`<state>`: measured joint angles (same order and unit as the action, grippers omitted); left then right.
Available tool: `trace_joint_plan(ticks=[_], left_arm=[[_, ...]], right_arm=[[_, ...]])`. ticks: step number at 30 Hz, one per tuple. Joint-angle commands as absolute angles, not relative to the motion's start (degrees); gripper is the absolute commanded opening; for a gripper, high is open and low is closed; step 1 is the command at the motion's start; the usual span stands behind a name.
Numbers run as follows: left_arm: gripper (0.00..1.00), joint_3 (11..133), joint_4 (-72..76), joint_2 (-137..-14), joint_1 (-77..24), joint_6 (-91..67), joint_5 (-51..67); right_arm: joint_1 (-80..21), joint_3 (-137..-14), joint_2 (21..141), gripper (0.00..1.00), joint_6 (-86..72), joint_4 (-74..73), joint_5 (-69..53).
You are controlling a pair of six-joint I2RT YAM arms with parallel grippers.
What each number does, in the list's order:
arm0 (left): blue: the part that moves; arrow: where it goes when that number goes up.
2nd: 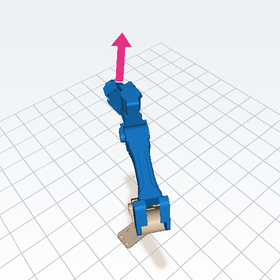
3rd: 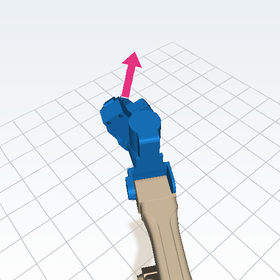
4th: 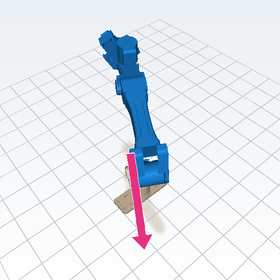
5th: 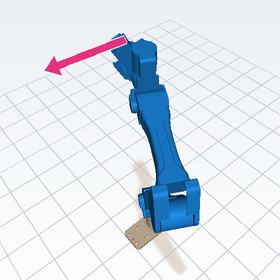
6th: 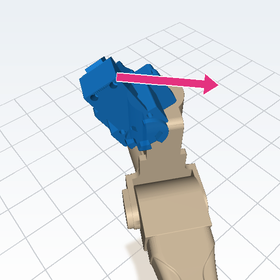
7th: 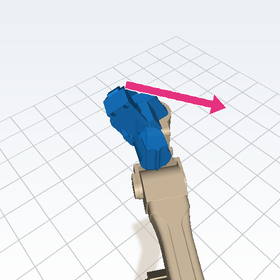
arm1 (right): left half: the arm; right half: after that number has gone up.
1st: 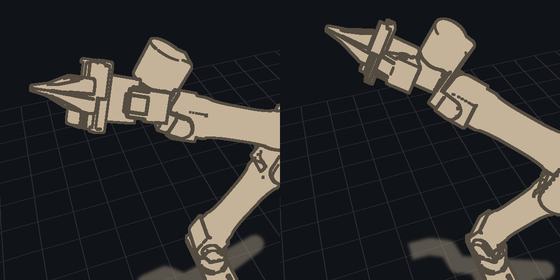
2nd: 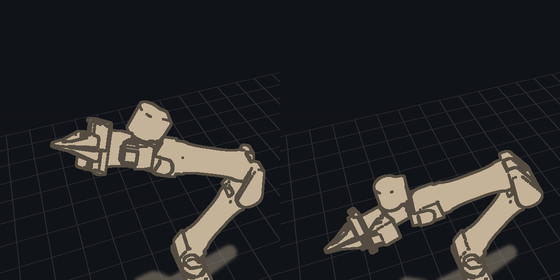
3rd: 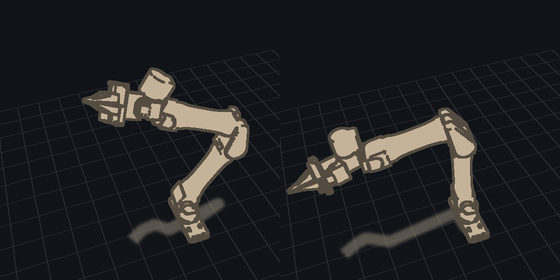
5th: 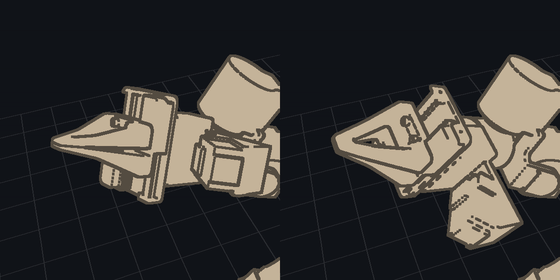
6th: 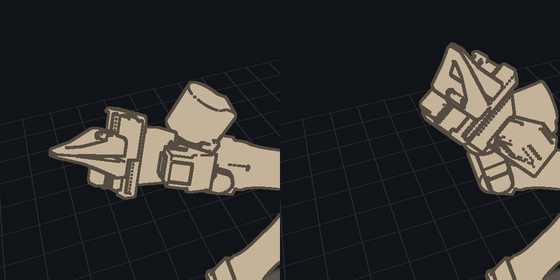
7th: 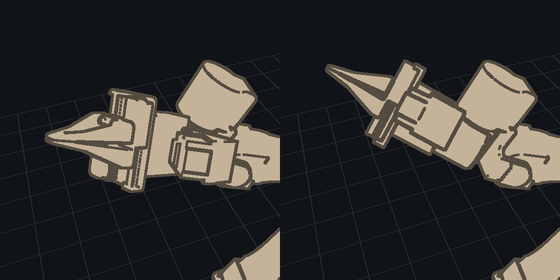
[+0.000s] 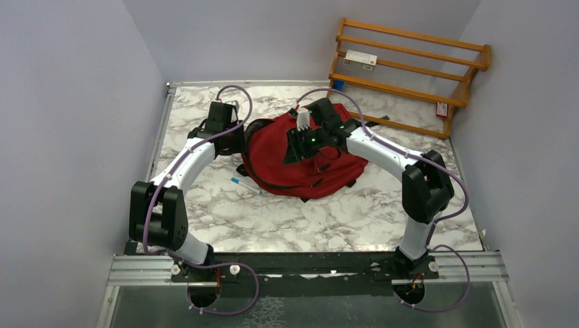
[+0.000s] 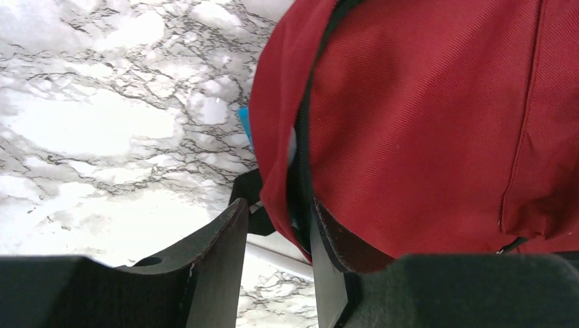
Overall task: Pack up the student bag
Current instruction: Zip the student bag at the center of the board.
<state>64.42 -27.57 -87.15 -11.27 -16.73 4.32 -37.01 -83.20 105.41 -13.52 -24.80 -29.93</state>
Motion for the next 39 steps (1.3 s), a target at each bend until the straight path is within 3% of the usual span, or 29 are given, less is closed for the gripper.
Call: trace_joint_plan(ticks=[1, 12, 25, 34, 39], left_arm=[[0.4, 62.8, -27.6, -84.2, -14.6, -18.0, -2.4], [0.4, 57.4, -28.2, -81.6, -18.5, -21.2, -7.5], [0.47, 61.1, -25.9, -80.5, -18.2, -24.9, -10.6], [0.46, 61.3, -25.1, -82.6, -17.4, -24.2, -13.5], [0.41, 60.5, -25.0, -84.1, -17.4, -23.2, -13.4]], right_arm=[[-36.9, -81.3, 102.5, 0.51, -14.1, -22.2, -28.5], [-36.8, -78.6, 101.3, 0.51, -14.5, -20.5, -29.0], [-36.9, -76.8, 100.4, 0.51, -14.8, -19.8, -29.3], [-36.9, -75.9, 100.0, 0.51, -14.8, -19.8, -29.0], [-36.9, -76.0, 100.2, 0.51, -14.9, -19.7, -29.2]])
